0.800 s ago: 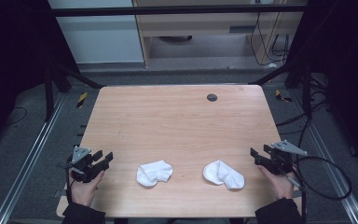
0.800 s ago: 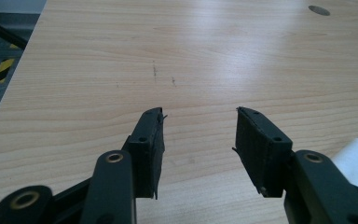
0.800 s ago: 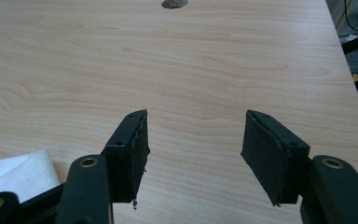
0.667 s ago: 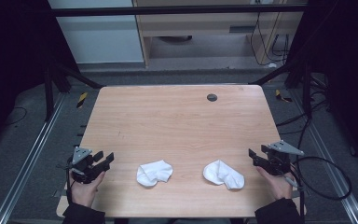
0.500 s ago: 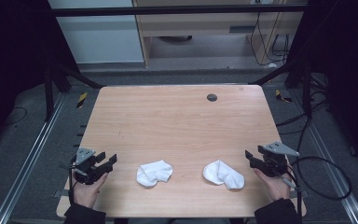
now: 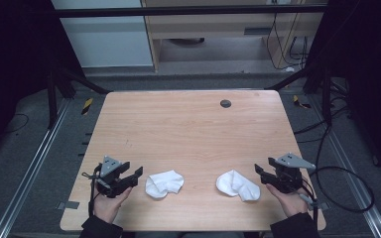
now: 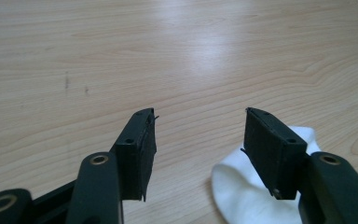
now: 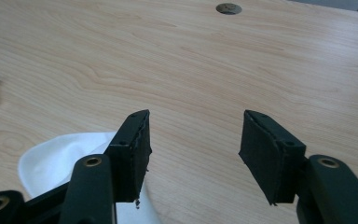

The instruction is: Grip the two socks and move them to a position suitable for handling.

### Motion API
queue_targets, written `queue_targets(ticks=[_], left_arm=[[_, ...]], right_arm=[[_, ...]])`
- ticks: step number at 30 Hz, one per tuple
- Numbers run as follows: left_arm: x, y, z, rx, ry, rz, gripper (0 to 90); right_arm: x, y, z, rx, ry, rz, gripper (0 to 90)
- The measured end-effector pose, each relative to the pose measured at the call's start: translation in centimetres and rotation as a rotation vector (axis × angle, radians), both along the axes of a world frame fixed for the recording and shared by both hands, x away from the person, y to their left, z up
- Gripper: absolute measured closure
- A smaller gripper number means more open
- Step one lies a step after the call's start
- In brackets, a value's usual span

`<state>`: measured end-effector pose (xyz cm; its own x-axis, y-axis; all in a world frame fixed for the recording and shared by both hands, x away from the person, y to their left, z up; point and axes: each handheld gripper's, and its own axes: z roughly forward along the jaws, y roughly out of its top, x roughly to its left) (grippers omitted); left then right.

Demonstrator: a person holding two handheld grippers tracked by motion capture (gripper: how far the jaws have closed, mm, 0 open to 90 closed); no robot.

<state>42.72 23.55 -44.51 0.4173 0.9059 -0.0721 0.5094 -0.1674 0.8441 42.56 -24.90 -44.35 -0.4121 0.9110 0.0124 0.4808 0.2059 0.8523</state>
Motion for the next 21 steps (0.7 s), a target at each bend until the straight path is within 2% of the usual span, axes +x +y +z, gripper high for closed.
queue_targets(ticks=[3, 7, 12, 13, 14, 17, 18, 21], left_arm=[[0.1, -0.8, 0.1, 0.002, -0.002, -0.013, 41.3], [0.1, -2.9, 0.4, 0.009, -0.014, -0.050, 41.1], [0.2, -5.3, 0.4, 0.022, -0.012, -0.100, 41.2], [0.2, -5.3, 0.4, 0.022, -0.012, -0.100, 41.2], [0.2, -6.3, 0.3, 0.027, -0.014, -0.118, 41.5], [0.2, -7.3, 0.3, 0.030, -0.014, -0.140, 42.4], [0.1, -8.3, 0.1, 0.031, -0.012, -0.161, 42.8], [0.0, -9.9, -0.3, 0.050, -0.010, -0.192, 43.6]], right_arm=[[-0.4, 0.2, 0.3, -0.007, 0.002, 0.014, 44.5], [-1.1, 0.4, 0.6, -0.012, 0.005, 0.023, 46.1], [-1.6, 0.6, 0.4, -0.021, 0.013, 0.035, 47.2], [-1.6, 0.7, 0.3, -0.025, 0.017, 0.039, 47.6], [-1.7, 0.7, 0.2, -0.028, 0.021, 0.044, 47.9], [-1.9, 0.8, 0.1, -0.033, 0.024, 0.053, 48.8], [-2.1, 0.9, -0.1, -0.033, 0.027, 0.061, 49.7], [-2.6, 1.0, -0.2, -0.034, 0.033, 0.076, 50.8]])
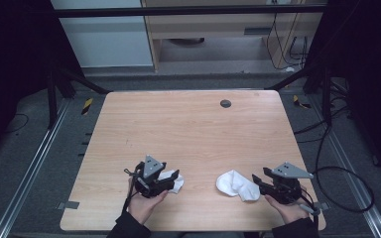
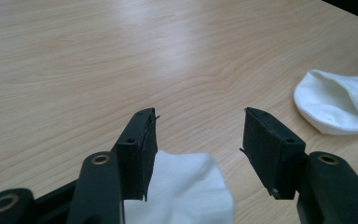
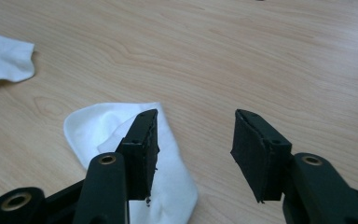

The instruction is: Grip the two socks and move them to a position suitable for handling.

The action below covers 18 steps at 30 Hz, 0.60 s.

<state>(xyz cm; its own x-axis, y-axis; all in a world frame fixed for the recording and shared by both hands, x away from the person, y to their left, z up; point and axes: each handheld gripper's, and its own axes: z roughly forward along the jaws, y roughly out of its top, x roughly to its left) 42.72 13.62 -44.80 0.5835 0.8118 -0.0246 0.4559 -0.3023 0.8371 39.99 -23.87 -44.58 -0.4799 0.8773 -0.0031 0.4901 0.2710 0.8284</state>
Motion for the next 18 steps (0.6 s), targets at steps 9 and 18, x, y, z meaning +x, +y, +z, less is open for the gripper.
queue_targets(ticks=[9, 18], left_arm=[[-0.2, -3.4, -0.6, 0.016, 0.012, -0.065, 46.7], [-0.3, -6.1, -1.6, 0.012, 0.040, -0.105, 50.0]], right_arm=[[-0.9, 0.5, -0.8, -0.006, 0.026, 0.045, 56.0], [-1.3, 1.0, -1.9, -0.013, 0.057, 0.087, 60.4]])
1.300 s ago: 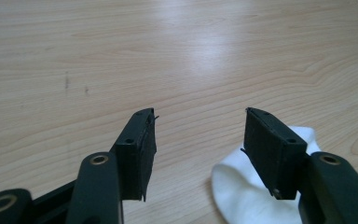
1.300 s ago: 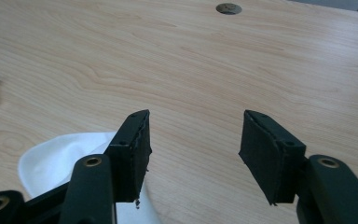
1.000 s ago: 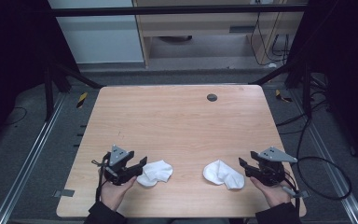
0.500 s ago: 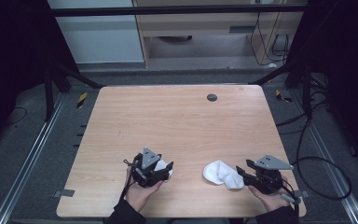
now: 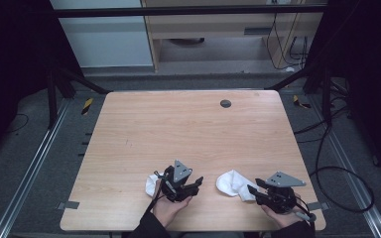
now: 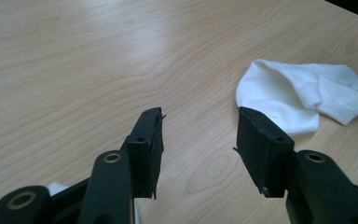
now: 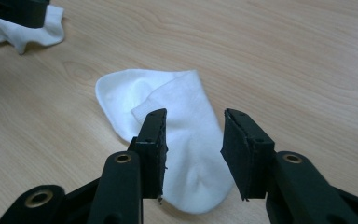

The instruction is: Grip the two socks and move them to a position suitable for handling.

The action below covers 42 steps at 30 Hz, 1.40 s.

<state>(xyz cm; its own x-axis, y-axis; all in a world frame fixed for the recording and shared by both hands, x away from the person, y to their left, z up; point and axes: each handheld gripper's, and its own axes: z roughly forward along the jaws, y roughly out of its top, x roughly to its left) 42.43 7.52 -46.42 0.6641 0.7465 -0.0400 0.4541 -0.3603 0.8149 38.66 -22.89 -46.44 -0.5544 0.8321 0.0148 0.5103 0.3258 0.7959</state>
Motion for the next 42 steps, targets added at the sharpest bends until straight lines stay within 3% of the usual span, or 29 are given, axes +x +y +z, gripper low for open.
queue_targets(ticks=[10, 24, 25, 28, 32, 34, 39, 42], left_arm=[[0.1, -2.6, -0.9, -0.008, 0.019, -0.025, 52.6], [0.5, -5.4, -2.0, 0.046, 0.046, -0.039, 57.4], [0.7, -5.7, -2.4, 0.053, 0.074, -0.034, 58.0], [1.0, -5.9, -2.8, 0.064, 0.100, -0.029, 59.6], [1.2, -5.9, -3.1, 0.063, 0.124, -0.027, 62.4], [1.3, -5.9, -3.2, 0.070, 0.142, -0.028, 64.9], [1.3, -6.1, -3.4, 0.077, 0.152, -0.032, 71.3], [1.4, -6.1, -3.3, 0.084, 0.156, -0.032, 75.3]], right_arm=[[-0.2, 0.7, -1.2, -0.016, 0.037, 0.049, 63.2], [0.3, 1.4, -2.4, -0.061, 0.094, 0.083, 62.7], [0.3, 1.4, -2.5, -0.066, 0.101, 0.083, 62.9], [0.4, 1.6, -2.7, -0.077, 0.111, 0.093, 63.8], [0.4, 1.7, -2.8, -0.093, 0.120, 0.095, 66.0], [0.5, 1.9, -2.9, -0.101, 0.129, 0.099, 71.4], [0.6, 1.9, -2.8, -0.097, 0.145, 0.103, 81.8], [0.7, 1.8, -2.8, -0.088, 0.143, 0.101, 83.6]])
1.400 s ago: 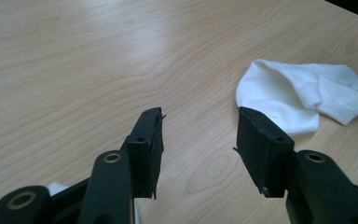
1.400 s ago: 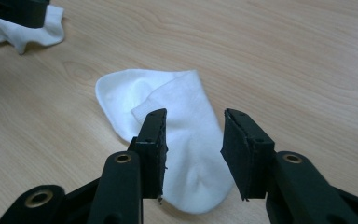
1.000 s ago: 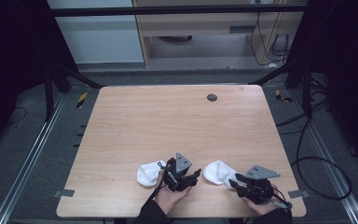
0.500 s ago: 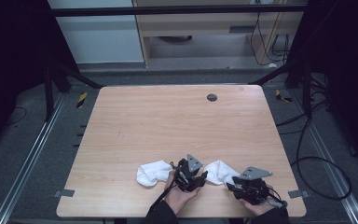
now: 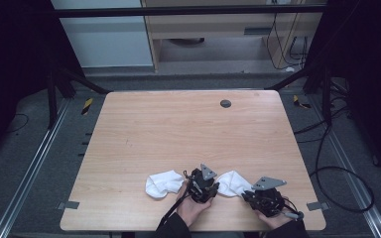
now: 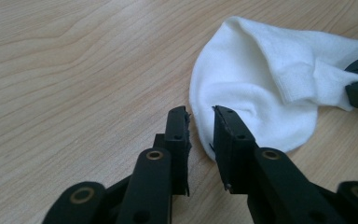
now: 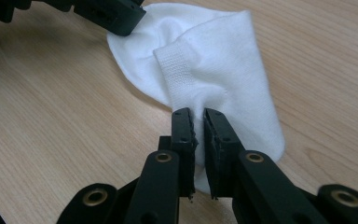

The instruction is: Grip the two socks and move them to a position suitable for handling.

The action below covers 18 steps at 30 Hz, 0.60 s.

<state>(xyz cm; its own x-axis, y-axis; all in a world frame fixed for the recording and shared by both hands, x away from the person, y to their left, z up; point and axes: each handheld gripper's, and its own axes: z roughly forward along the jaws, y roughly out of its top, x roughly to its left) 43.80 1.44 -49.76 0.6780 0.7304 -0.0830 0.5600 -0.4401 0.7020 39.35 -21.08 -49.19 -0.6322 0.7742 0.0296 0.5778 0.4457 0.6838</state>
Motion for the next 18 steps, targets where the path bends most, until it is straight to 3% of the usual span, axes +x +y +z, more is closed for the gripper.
queue_targets(ticks=[3, 6, 11, 17, 18], left_arm=[[0.0, 0.0, 0.0, 0.005, 0.001, -0.001, 80.5], [0.0, -0.1, 0.1, 0.011, 0.010, -0.008, 85.7], [0.1, -0.3, 0.2, 0.024, 0.011, -0.018, 88.7], [0.1, -0.3, 0.3, 0.033, 0.006, -0.028, 89.1], [0.1, -0.3, 0.3, 0.036, 0.006, -0.033, 89.2]], right_arm=[[0.0, -0.1, 0.2, 0.014, -0.010, -0.008, 83.9], [-0.1, -0.6, 0.9, 0.075, -0.052, -0.035, 84.4], [0.0, -1.2, 1.4, 0.134, -0.097, -0.085, 84.4], [0.5, -2.1, 1.8, 0.207, -0.114, -0.157, 84.2], [0.8, -2.4, 1.8, 0.228, -0.104, -0.193, 84.0]])
